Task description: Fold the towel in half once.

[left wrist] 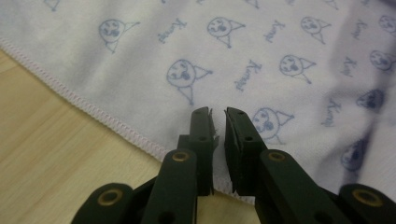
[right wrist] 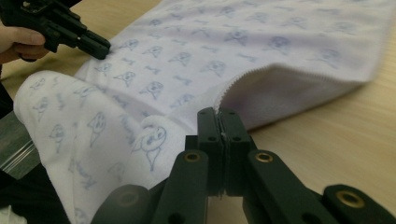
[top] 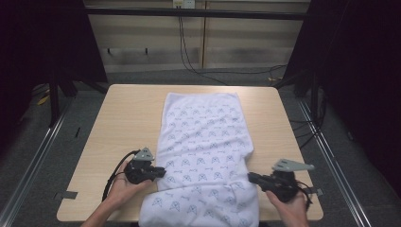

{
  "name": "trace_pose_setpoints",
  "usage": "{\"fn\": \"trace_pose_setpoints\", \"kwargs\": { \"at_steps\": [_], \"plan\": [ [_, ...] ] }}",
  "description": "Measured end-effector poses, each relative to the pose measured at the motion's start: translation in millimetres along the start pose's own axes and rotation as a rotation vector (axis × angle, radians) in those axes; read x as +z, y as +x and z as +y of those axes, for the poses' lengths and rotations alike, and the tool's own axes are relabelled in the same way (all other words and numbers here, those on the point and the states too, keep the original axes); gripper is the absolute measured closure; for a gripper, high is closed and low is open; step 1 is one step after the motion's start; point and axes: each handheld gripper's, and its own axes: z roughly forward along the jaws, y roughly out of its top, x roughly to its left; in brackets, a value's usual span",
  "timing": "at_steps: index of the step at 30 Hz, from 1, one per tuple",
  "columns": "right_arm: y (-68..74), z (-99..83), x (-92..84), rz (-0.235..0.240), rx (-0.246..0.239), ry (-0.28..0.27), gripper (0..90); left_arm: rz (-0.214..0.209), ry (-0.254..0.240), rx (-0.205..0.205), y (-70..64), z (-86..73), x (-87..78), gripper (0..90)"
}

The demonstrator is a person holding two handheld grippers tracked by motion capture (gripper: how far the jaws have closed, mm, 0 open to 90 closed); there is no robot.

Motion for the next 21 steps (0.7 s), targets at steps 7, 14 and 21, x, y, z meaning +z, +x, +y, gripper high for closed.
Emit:
{"fn": "trace_pose_setpoints", "kwargs": {
  "at_steps": [7, 14, 21],
  "plan": [
    [-15.4, -37.2, -34.2, -0.097, 0.062, 0.055, 82.7, 0.032, -0.015, -0.04, 14.2, -7.4, -7.9, 81.5],
    [-16.8, -22.0, -18.1, -0.134, 0.038, 0.041, 59.5, 0.051, -0.04, -0.074, 25.5, -3.3, -3.5, 78.5],
    [-19.0, 13.7, 53.5, -0.029, -0.04, 0.092, 64.5, 0.008, -0.089, -0.13, 31.6, 10.3, -0.7, 65.1]
  ]
}}
